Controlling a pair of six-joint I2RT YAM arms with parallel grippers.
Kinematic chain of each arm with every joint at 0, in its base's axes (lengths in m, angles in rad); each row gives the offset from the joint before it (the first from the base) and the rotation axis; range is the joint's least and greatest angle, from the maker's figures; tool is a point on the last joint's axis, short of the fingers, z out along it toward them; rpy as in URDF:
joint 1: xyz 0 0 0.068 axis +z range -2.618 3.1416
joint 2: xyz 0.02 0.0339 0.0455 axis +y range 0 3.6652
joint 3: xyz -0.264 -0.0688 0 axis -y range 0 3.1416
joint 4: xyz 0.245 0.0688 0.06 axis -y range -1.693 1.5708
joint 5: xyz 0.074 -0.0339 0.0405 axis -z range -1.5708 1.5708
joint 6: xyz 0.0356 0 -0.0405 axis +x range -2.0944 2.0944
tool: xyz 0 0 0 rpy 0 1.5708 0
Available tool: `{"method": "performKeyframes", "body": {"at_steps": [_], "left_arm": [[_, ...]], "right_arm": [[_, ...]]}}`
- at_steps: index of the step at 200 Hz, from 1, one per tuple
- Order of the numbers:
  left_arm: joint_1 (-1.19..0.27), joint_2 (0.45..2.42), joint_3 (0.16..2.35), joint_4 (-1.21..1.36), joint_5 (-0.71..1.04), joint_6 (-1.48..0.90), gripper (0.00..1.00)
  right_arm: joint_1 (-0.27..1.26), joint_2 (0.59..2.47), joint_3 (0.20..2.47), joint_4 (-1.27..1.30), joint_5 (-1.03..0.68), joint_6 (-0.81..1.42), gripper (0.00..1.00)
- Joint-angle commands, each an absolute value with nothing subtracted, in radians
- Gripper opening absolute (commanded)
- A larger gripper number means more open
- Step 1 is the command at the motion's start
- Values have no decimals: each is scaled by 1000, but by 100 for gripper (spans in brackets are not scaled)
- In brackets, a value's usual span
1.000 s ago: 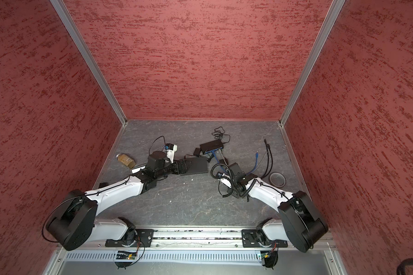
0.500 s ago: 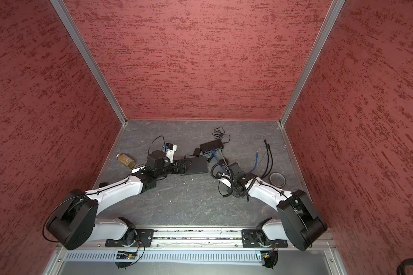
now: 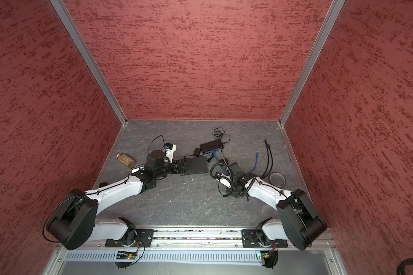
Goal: Insert the plug into the switch port
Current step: 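Grasp a black ethernet cable plug with the right gripper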
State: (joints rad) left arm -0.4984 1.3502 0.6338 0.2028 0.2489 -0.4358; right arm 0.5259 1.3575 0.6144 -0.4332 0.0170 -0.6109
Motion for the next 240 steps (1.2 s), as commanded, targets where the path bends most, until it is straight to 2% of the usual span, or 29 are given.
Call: {"method": "performKeyframes", "body": {"at_steps": [1, 32, 77, 89, 109, 136, 208, 240], "left_arm": [[-493, 1361, 640, 217, 263, -423, 100], [-492, 1360, 640, 215, 264, -426, 100], [-492, 1366, 639, 215, 268, -431, 100], [-492, 1367, 639, 213, 267, -431, 100], [-493, 1365, 638, 210, 268, -432, 100], [-492, 1359, 636, 209, 267, -428, 100], [-494, 1360, 631, 197, 248, -450, 100], [-493, 1353, 625, 195, 241, -448, 100]], "right_arm": [[520, 1368, 622, -401, -11, -630, 28], [519, 1370, 620, -389, -7, -639, 33], [517, 1406, 624, -381, -34, -640, 32], [517, 1415, 624, -383, -39, -641, 30], [515, 1416, 630, -390, -62, -635, 20], [515, 1386, 630, -389, -90, -636, 15], [521, 1232, 599, -217, -182, -594, 14], [558, 1239, 574, -94, -159, -537, 14]]}}
